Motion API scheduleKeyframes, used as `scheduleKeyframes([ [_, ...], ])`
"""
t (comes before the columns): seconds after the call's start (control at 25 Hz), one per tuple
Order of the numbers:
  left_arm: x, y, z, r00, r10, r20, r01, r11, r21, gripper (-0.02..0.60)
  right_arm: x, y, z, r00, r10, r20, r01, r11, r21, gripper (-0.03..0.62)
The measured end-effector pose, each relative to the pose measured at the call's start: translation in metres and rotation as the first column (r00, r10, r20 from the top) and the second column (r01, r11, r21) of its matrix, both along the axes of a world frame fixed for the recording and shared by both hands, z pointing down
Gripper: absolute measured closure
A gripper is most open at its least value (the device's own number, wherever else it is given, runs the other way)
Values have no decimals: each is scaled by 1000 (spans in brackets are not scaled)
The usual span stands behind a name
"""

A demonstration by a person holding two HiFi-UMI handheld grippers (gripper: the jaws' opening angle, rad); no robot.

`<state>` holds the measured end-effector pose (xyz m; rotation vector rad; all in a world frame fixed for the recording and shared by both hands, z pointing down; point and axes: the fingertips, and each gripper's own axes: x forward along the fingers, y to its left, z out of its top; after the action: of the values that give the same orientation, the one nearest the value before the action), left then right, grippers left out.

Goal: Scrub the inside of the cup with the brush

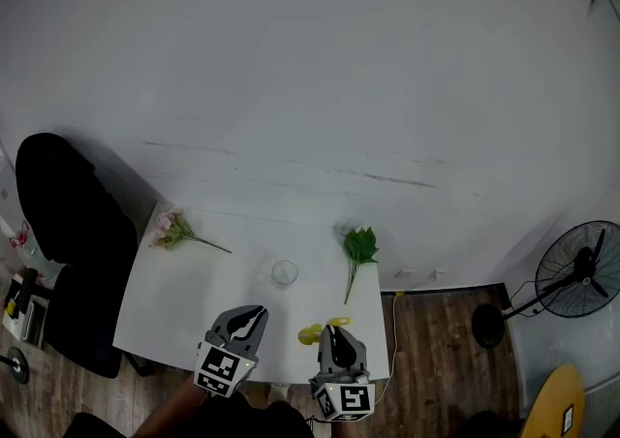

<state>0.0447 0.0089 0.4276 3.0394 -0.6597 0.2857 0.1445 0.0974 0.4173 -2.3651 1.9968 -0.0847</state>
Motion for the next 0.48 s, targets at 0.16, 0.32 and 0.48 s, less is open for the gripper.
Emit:
scheduleKeyframes([
  [0.16, -1, 6, 0, 1000, 1, 0, -1, 1000, 1, 546, -1, 5, -2, 1000, 3, -4, -3, 1000, 2, 545],
  [0.32, 0, 5, -3, 1000, -5, -6, 5, 1000, 4, 546, -2, 2, -3, 1000, -12, -10, 13, 1000, 3, 545],
  [0.48, -2, 3, -2, 1000, -9, -6, 9, 1000, 4, 546, -5, -1, -4, 1000, -23, -14, 23, 1000, 12, 545],
])
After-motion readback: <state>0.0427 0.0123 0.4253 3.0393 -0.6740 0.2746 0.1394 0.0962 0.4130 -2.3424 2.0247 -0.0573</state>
